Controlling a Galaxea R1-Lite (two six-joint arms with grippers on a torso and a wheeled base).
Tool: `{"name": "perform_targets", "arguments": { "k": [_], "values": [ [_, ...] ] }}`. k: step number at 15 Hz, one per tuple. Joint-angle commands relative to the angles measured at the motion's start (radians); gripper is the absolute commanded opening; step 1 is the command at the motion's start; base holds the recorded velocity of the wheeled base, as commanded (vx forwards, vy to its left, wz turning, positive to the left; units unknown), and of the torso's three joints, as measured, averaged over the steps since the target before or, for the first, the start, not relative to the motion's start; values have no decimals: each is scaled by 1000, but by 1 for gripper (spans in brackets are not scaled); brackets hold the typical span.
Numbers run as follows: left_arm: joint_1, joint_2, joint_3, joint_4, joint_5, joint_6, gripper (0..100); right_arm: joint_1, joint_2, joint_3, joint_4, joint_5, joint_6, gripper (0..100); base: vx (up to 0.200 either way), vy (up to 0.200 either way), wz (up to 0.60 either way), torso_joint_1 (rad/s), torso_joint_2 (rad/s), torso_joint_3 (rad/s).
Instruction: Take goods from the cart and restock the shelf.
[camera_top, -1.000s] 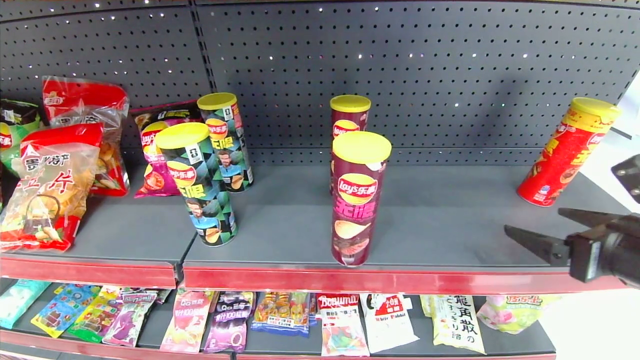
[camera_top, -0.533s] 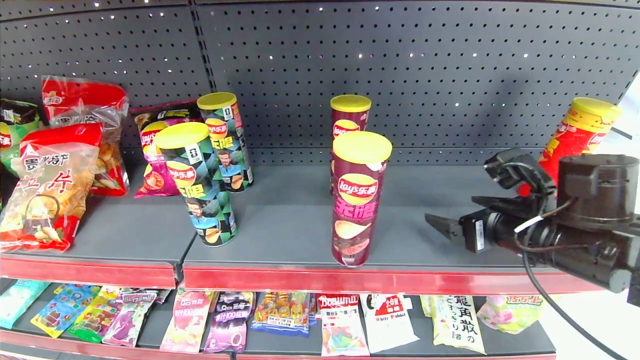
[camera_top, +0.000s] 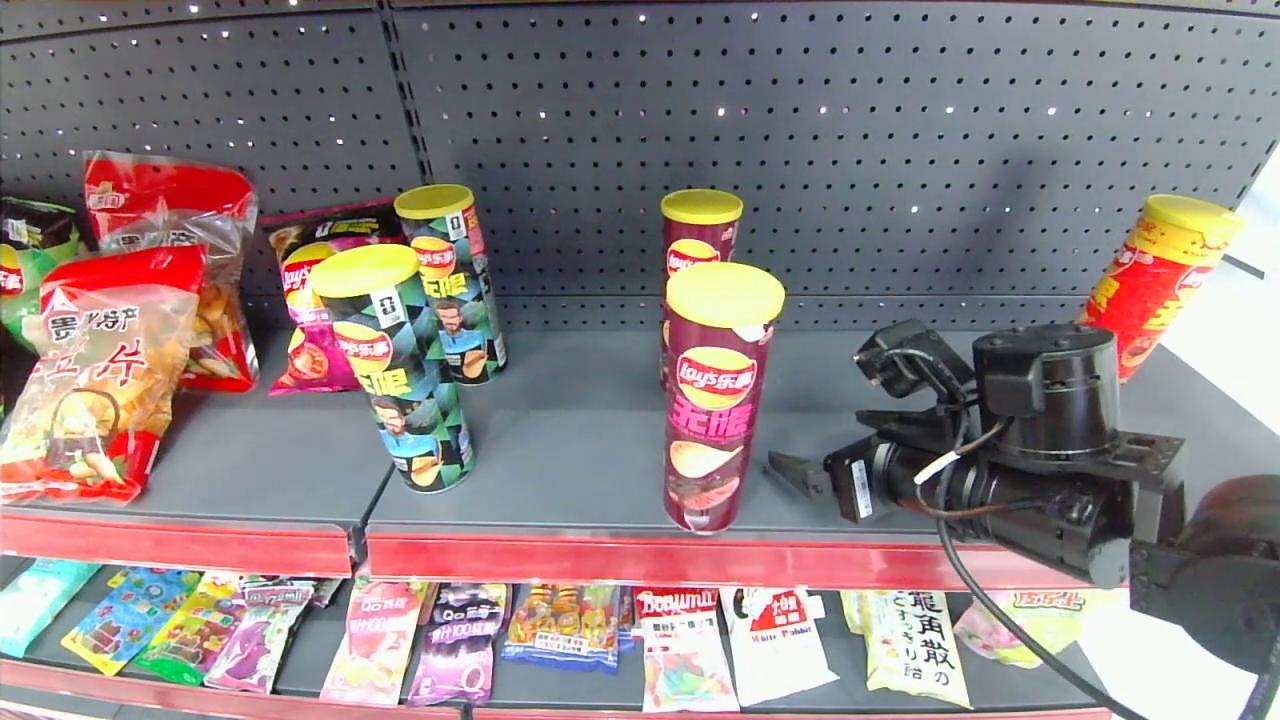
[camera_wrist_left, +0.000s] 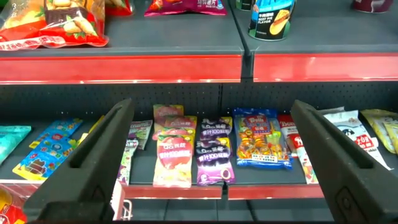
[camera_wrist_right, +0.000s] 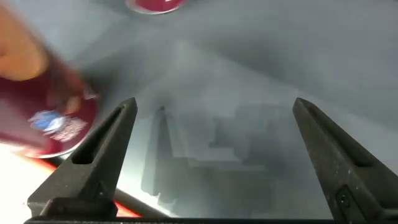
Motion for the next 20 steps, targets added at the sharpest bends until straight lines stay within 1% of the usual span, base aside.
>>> {"name": "perform_targets", "arguments": {
  "k": [1, 5, 9, 12, 20],
  "values": [
    [0, -1, 0, 0, 0, 0, 100, 24, 7, 7, 1, -1, -1, 100, 0, 0, 0, 0, 0, 0],
    [0, -1, 0, 0, 0, 0, 100, 27, 5, 21, 3, -11, -1, 100, 0, 0, 0, 0, 0, 0],
    [0, -1, 0, 0, 0, 0, 100, 50, 11, 27, 1, -11, -1, 100, 0, 0, 0, 0, 0, 0],
    [0, -1, 0, 0, 0, 0, 100, 67, 28, 13, 0, -11, -1, 100, 0, 0, 0, 0, 0, 0],
    [0, -1, 0, 0, 0, 0, 100, 76, 59, -22, 0, -11, -1, 100, 0, 0, 0, 0, 0, 0]
  ]
}}
